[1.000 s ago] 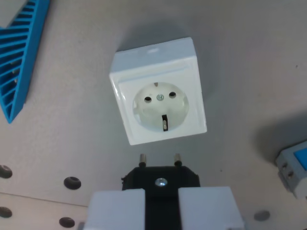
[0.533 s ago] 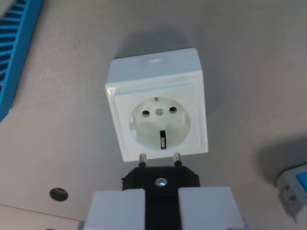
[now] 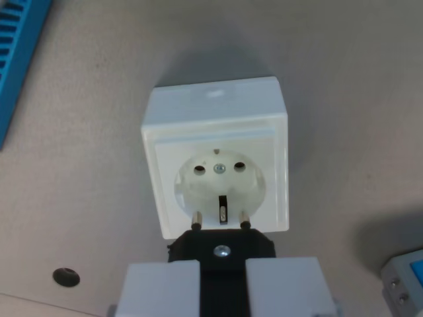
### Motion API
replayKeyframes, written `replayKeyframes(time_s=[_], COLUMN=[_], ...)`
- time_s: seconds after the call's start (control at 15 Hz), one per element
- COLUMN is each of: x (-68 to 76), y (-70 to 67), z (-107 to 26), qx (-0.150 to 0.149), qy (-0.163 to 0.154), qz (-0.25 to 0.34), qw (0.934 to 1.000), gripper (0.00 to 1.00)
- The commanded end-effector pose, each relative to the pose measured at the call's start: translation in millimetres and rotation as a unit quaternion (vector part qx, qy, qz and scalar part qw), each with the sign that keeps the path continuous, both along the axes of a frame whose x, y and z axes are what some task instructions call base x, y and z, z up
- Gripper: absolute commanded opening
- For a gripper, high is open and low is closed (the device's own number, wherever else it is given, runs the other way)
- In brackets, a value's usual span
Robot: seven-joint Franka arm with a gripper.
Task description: Move above the white socket
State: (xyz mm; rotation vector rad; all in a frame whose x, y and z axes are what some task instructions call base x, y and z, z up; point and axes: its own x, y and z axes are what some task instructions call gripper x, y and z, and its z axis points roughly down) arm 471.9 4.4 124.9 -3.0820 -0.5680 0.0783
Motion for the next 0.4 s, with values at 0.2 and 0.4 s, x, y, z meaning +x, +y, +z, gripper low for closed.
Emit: replayKeyframes(time_s=[0.2,0.4], x=[-4.8,-5.2], y=[-4.5,-4.6], z=[-9.9,-11.7], qx=[0.001,0.001], qy=[-0.052,-0.052], qz=[0.031,0.026], qw=[0.9982,0.9983], gripper=[0.0,0.0])
